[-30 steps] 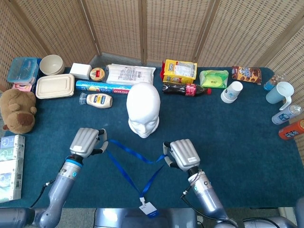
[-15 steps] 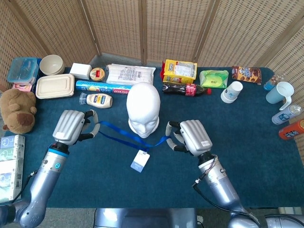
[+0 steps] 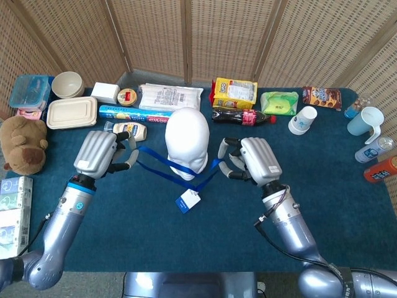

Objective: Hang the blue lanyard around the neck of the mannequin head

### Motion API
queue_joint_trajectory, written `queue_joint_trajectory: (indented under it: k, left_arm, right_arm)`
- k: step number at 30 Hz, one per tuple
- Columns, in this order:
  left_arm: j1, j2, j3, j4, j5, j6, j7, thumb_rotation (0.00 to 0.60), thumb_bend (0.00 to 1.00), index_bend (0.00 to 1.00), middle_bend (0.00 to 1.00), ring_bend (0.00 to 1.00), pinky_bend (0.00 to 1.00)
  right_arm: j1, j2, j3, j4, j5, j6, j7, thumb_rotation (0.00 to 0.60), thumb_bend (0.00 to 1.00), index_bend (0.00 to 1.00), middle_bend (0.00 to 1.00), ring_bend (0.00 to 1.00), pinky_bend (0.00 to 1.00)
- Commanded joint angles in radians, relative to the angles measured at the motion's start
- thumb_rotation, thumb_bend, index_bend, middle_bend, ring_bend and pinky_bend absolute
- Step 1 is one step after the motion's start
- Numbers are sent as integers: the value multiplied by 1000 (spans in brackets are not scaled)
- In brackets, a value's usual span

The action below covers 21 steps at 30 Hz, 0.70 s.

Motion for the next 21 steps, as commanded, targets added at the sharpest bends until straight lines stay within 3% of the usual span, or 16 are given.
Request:
queue_joint_trajectory:
  k: [1, 12, 21]
  left_arm:
    - [-39, 4, -51, 22, -68, -24, -9, 532, 439, 639, 1000, 1000, 1000]
    - [-116, -20, -110, 129, -192, -73, -41, 531, 439, 639, 1000, 1000, 1000]
    - [-158, -34, -122, 193, -269, -110, -45, 526, 438, 639, 1000, 1000, 1000]
  right_arm:
    - [37, 26, 52, 35, 56, -24, 35, 600, 462, 625, 1000, 1000, 1000]
    - [136, 81, 113, 135, 209, -114, 82, 600, 463, 628, 1000, 1000, 1000]
    - [208, 93, 113, 209, 293, -149, 77, 600, 463, 629, 1000, 1000, 1000]
